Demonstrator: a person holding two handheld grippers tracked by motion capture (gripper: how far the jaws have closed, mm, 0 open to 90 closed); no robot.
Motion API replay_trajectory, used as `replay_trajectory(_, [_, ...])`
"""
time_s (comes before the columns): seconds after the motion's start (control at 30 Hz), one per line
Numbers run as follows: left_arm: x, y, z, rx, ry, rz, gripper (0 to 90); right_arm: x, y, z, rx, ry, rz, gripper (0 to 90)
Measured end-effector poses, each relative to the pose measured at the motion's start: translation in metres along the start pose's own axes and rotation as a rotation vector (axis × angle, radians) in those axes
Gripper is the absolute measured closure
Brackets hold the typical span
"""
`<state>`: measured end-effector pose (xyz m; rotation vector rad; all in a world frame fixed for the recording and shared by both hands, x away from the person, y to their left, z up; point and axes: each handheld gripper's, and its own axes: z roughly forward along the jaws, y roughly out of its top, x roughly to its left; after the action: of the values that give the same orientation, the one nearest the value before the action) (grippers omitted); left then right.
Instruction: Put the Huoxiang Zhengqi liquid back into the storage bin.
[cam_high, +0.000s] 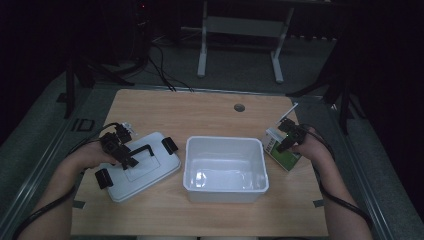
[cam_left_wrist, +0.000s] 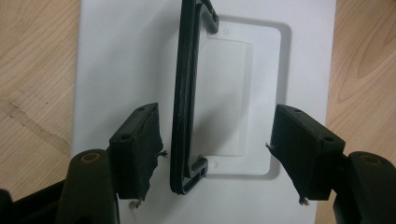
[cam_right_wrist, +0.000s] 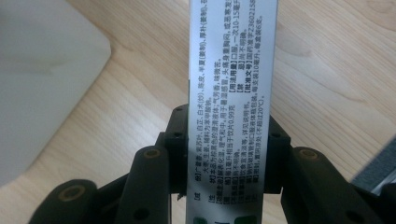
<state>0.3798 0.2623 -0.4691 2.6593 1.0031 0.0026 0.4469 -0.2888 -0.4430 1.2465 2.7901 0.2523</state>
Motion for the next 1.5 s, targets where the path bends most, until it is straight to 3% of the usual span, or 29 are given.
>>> replay_trajectory(0.53, [-0.003,0.005,-0.001,0.004,0.0,0.008,33.7,0.001,-0.018,-0.036,0.029,-0.009,-0.072,64.0])
replay_trajectory(0.9, [-0.002,0.003,0.0,0.01,0.0,0.004,33.7,0.014,-0.018,-0.076,0.01,-0.045,-0.141,63.9])
replay_trajectory(1.1, [-0.004,0.005,0.0,0.01,-0.001,0.009,33.7,0.026,-0.017,-0.101,-0.022,-0.063,-0.185,64.0])
replay_trajectory(1.2, [-0.004,0.006,0.0,0.014,-0.002,0.013,33.7,0.039,-0.014,-0.116,-0.038,-0.056,-0.232,63.9])
replay_trajectory(1.33, [-0.005,0.006,0.002,0.021,-0.004,0.012,33.7,0.049,-0.011,-0.123,-0.053,-0.049,-0.263,63.9])
replay_trajectory(1.5, [-0.004,0.005,0.002,0.025,-0.006,0.009,33.7,0.071,-0.006,-0.133,-0.066,-0.034,-0.34,63.9])
